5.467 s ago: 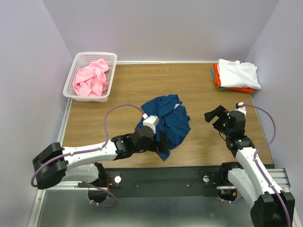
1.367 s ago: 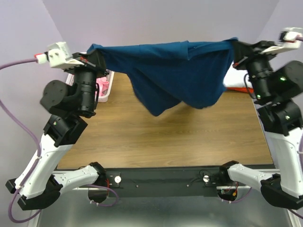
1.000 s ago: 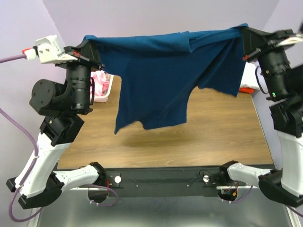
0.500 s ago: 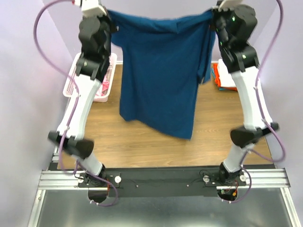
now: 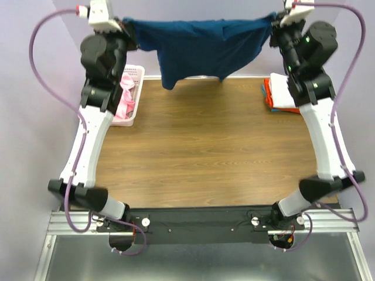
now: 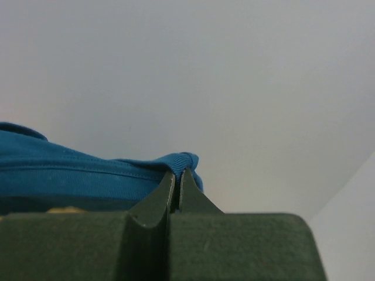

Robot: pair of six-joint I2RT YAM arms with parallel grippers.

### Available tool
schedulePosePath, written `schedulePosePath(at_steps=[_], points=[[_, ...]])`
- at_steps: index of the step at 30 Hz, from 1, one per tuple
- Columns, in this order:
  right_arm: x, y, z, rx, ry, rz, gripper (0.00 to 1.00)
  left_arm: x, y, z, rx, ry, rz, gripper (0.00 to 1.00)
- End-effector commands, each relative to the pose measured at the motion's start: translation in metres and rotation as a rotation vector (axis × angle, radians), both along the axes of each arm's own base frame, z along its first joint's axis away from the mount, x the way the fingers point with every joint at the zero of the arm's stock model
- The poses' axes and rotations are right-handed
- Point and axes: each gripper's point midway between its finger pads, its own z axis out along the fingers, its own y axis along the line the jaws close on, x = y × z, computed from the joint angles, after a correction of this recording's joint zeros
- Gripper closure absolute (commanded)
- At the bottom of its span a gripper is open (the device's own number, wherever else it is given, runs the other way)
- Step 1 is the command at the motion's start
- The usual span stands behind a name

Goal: Fold and stack the t-shirts
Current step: Flatten the tshirt out

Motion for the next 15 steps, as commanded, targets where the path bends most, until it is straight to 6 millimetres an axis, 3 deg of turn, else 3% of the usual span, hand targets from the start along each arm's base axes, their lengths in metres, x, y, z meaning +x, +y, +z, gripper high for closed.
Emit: schedulePosePath(at_steps=[1, 2, 3, 5, 6, 7, 9, 10, 12, 13, 15], points=[[-0.029, 0.002, -0.035, -0.09, 0.045, 0.061, 0.99, -0.019, -0.003, -0.067, -0.021, 0.074, -0.05, 1.0], [-0.041, -0.002, -0.069, -0.096, 0.111, 0.062, 0.99, -0.04, 0.002, -0.07, -0.042, 0.063, -0.056, 1.0], [-0.047, -0.004, -0.083, -0.09, 0.138, 0.062, 0.99, -0.037, 0.001, -0.133, -0.049, 0.18, -0.053, 1.0], [-0.062, -0.003, -0.122, -0.086, 0.233, 0.089, 0.99, -0.061, 0.001, -0.156, -0.096, 0.18, -0.088, 1.0], [-0.076, -0.003, -0.157, -0.056, 0.302, 0.108, 0.99, -0.069, -0.008, -0.179, -0.104, 0.213, -0.139, 1.0], [-0.084, 0.003, -0.175, -0.041, 0.343, 0.148, 0.99, -0.076, -0.014, -0.234, -0.097, 0.312, -0.17, 1.0], [-0.099, 0.007, -0.223, 0.026, 0.473, 0.174, 0.98, -0.098, -0.017, -0.264, -0.193, 0.366, -0.194, 1.0], [-0.108, 0.004, -0.26, 0.06, 0.566, 0.157, 0.95, -0.109, -0.021, -0.312, -0.205, 0.448, -0.21, 1.0], [-0.128, 0.003, -0.315, 0.209, 0.758, 0.107, 0.95, -0.14, -0.046, -0.337, -0.228, 0.487, -0.329, 1.0], [-0.142, 0.0, -0.35, 0.241, 0.858, 0.073, 0.95, -0.156, -0.052, -0.377, -0.239, 0.569, -0.349, 1.0], [-0.164, -0.003, -0.381, 0.337, 0.983, 0.013, 0.96, -0.183, -0.066, -0.391, -0.293, 0.601, -0.404, 1.0]])
